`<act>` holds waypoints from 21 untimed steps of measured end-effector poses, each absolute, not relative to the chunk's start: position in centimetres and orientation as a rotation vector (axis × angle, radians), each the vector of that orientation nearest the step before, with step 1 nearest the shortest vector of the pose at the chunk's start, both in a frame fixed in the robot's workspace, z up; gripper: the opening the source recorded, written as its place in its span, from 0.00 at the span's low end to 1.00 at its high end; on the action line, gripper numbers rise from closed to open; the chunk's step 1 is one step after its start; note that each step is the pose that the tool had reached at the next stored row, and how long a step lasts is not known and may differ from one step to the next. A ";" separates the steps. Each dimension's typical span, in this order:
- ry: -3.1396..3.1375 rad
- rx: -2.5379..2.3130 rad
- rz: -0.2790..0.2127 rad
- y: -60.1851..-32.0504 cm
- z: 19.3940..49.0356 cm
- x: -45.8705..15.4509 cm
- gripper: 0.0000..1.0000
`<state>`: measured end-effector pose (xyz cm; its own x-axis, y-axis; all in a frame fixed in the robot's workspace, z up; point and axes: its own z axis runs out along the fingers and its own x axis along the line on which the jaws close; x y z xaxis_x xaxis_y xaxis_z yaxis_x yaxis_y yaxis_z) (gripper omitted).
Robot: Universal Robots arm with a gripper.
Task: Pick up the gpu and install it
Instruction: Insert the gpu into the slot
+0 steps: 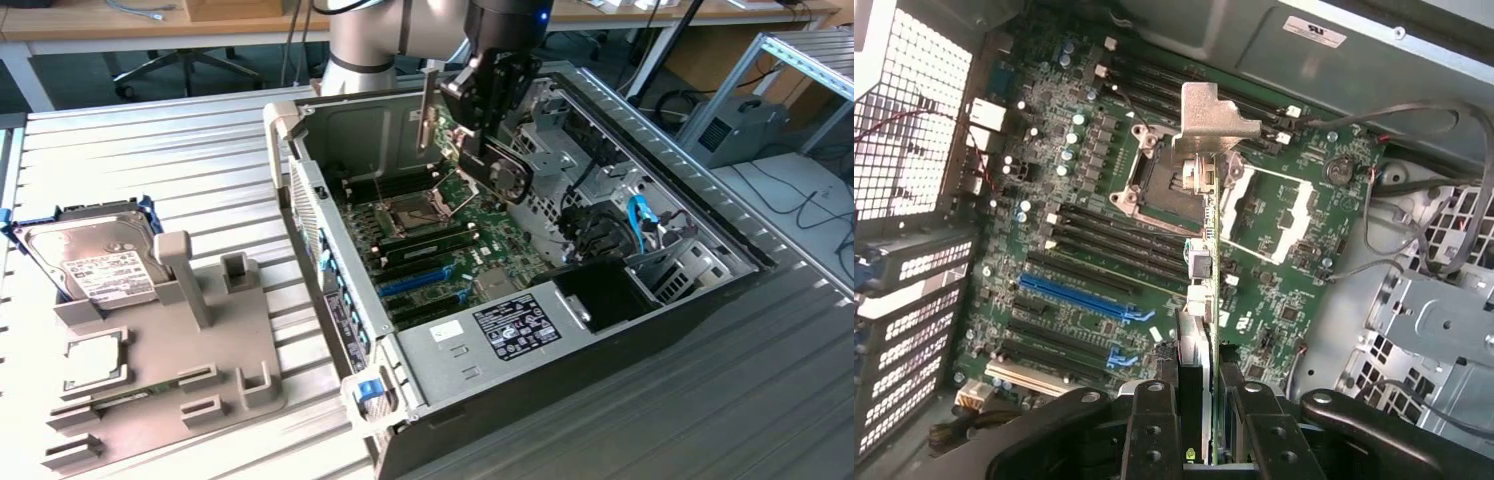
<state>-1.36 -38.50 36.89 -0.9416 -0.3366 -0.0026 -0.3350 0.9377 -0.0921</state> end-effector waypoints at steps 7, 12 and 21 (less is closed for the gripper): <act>3.062 -0.592 -0.141 -38.5 36.9 -1.4 0.26; 3.052 -0.636 -0.140 -38.5 36.9 -1.4 0.26; 3.036 -0.697 -0.139 -38.5 36.9 -1.4 0.26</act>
